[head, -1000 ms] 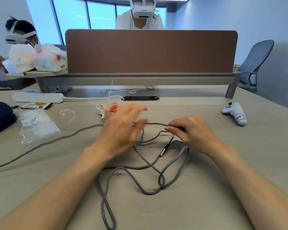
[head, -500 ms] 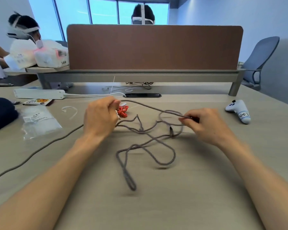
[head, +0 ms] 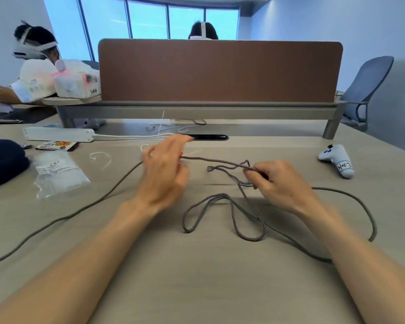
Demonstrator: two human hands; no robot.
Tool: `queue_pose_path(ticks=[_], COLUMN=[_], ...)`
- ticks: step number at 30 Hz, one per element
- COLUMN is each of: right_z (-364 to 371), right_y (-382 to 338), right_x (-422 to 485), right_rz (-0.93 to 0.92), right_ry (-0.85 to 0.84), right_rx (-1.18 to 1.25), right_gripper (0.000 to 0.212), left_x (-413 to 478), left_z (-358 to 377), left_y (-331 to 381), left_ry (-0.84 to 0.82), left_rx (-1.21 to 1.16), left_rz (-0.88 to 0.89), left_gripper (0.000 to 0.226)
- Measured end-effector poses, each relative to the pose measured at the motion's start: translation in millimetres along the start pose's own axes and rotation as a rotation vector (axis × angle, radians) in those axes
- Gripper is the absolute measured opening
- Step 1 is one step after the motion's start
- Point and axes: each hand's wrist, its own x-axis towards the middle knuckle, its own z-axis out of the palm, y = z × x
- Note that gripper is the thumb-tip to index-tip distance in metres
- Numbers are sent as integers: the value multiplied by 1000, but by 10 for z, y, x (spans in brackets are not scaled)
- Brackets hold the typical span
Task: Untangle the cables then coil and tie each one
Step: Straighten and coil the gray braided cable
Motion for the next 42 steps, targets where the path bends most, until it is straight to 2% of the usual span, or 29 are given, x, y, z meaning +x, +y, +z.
queue_pose_path(ticks=[2, 4, 5, 7, 8, 11, 13, 15, 17, 20, 22, 24, 26, 27, 30, 33, 37, 39, 42], right_z=[58, 101, 108, 82, 53, -70, -135, -150, -113, -34, 3, 23, 22, 9, -81, -159, -230, -238, -165], right_y=[-65, -103, -110, -105, -84, 24, 97, 117, 74, -42, -106, -138, -138, -123, -59, -33, 3, -7, -37], right_x=[-9, -20, -23, -33, -36, -37, -30, -28, -33, -43, -49, -61, -69, -68, -42, -36, -40, -42, -49], right_rz=[-52, -93, -111, -121, -115, -95, -87, -70, -75, -109, -148, -191, -211, -197, -101, -37, -11, -37, -104], right_ry=[-22, -35, -41, -54, -56, -14, 8, 9, 1, -28, -34, -21, -7, 2, 76, 135, 223, 234, 185], right_rx=[-26, -43, -48, -27, -3, 24, 34, 71, 97, 113, 115, 114, 116, 130, 250, 370, 440, 406, 307], right_gripper=[40, 42, 43, 42, 40, 40, 41, 40, 38, 34, 31, 29, 30, 31, 30, 33, 30, 26, 22], left_x=[-81, -116, -109, -60, -13, 101, 98, 69, 15, -58, -102, -99, -55, -26, 83, 97, 106, 78, -10], left_z=[118, 270, 308, 319, 287, 116, 68, 47, 55, 40, 109, 200, 223, 194, 34, -25, -109, -89, -13], left_y=[248, 353, 342, 236, 154, -163, -377, -492, -409, 47, 302, 387, 317, 256, -23, -277, -510, -523, -267], left_ry=[-109, -236, -251, -126, -52, 55, 63, 57, 58, -24, -140, -229, -163, -71, 137, 172, 193, 136, 19], left_rx=[-62, -45, -30, -28, -30, 38, 131, 201, 131, -69, -110, -100, -120, -128, -50, 103, 169, 201, 84], left_rz=[149, 212, 249, 297, 263, -12, -184, -239, -172, 88, 238, 297, 330, 307, 64, -95, -293, -313, -132], left_gripper=[41, 45, 42, 31, 28, 27, 23, 22, 27, 40, 39, 38, 28, 21, 18, 25, 25, 28, 40])
